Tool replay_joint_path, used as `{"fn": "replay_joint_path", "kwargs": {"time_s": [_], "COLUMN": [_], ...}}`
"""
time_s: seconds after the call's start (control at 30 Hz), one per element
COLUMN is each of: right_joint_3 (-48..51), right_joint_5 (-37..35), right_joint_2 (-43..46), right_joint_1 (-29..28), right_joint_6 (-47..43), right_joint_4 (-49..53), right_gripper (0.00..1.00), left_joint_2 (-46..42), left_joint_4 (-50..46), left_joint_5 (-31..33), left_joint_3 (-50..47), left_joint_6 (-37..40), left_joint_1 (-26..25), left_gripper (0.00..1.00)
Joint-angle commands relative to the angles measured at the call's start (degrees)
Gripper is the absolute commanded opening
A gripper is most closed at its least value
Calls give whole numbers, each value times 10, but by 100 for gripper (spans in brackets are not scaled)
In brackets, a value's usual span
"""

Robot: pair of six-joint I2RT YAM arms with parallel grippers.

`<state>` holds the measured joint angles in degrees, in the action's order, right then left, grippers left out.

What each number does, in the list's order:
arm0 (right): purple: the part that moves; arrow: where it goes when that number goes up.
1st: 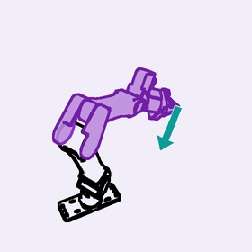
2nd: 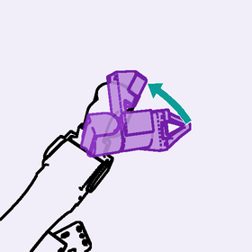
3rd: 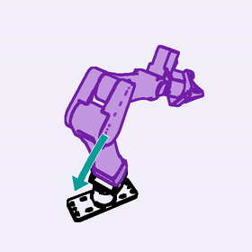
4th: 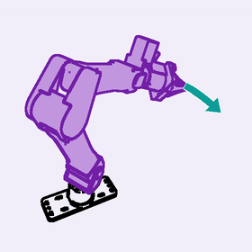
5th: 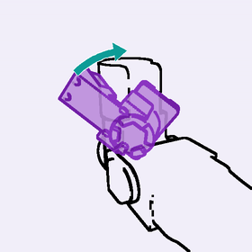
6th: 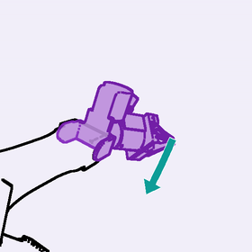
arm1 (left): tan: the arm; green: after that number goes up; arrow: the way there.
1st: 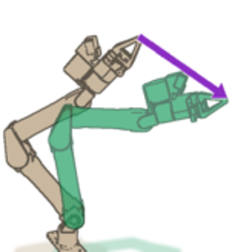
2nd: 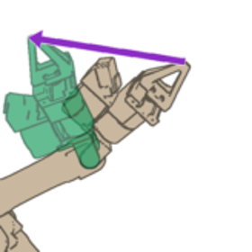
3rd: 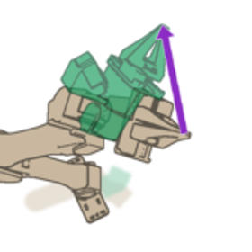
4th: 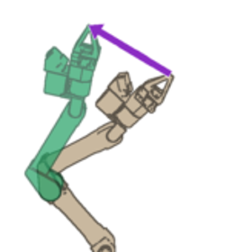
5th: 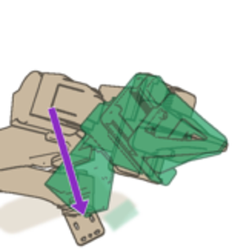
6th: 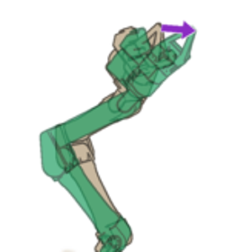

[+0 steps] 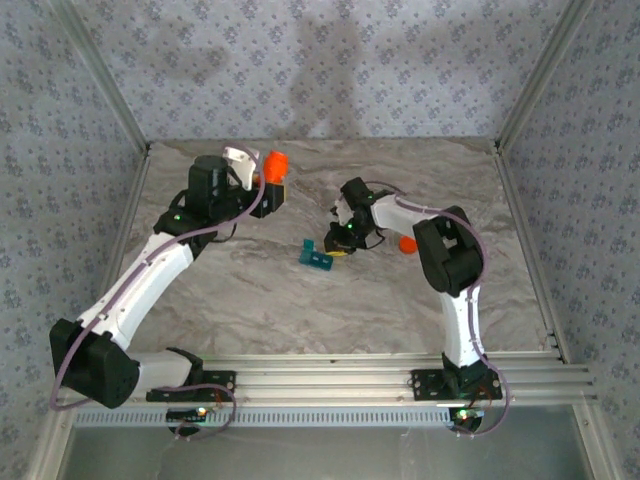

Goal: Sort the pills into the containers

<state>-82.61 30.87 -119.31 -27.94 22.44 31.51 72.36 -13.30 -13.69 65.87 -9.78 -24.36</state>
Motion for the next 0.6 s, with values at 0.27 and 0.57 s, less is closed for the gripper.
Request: {"fn": "replay_joint_path", "kwargs": {"time_s": [0.27, 0.57], "right_joint_3": [44, 126], "right_joint_5": [-35, -83], "right_joint_2": [160, 271], "right_joint_1": [41, 33], "right_joint_6": [14, 0], "right_joint_4": [16, -9], "right_gripper": [45, 53], "left_joint_2": [-60, -117], "left_joint_4": [3, -19], "left_joint_5": [-35, -4], "left_joint_3": [-43, -109], "left_joint_6": [-24, -40], "left_joint_1": [-6, -44], "left_gripper": [0, 0]}}
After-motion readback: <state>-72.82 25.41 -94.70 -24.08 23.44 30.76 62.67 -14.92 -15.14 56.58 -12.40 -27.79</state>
